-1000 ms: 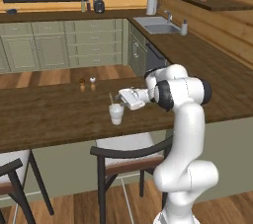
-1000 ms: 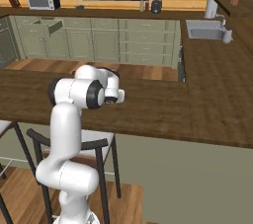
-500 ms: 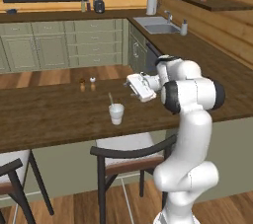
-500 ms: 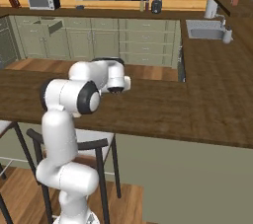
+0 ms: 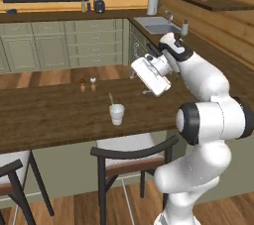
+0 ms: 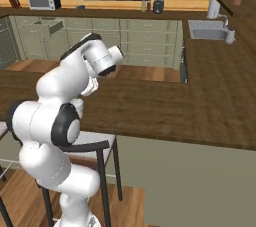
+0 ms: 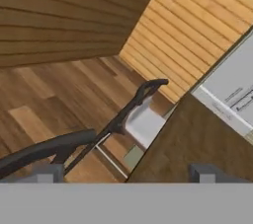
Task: Take a straw from the drawer in front and place it inside the glass cup on the dining counter.
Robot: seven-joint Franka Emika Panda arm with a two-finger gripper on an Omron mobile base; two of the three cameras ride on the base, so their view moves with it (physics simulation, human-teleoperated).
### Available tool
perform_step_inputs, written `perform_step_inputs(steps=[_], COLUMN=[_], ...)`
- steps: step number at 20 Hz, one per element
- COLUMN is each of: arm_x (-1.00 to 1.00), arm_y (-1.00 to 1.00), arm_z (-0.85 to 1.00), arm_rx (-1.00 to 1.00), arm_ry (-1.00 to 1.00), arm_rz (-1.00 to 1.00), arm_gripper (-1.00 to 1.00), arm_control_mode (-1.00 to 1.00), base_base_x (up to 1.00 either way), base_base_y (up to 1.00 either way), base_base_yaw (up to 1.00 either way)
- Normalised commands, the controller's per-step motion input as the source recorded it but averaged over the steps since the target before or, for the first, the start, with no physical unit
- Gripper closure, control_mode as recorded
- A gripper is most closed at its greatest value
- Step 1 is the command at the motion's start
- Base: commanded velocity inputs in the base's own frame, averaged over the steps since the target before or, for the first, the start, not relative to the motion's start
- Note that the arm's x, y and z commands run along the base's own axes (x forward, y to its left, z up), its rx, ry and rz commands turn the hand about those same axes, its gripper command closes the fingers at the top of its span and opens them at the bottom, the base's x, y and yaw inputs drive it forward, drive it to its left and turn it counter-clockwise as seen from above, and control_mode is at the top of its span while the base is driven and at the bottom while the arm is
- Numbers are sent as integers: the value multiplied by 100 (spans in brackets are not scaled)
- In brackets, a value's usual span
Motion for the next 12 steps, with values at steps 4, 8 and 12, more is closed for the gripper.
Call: perform_step_inputs(steps=[4, 8, 12], arm_x=[-100, -100, -86], arm_y=[6, 13, 22], arm_z=[25, 0, -3], arm_rx=[-48, -44, -33], arm_ry=[-59, -47, -29], arm_rz=[11, 10, 7], arm_gripper=[-100, -100, -100], arm_control_mode=[-100, -100, -100], base_base_x=[0, 0, 0], base_base_y=[0, 0, 0], base_base_yaw=[0, 0, 0])
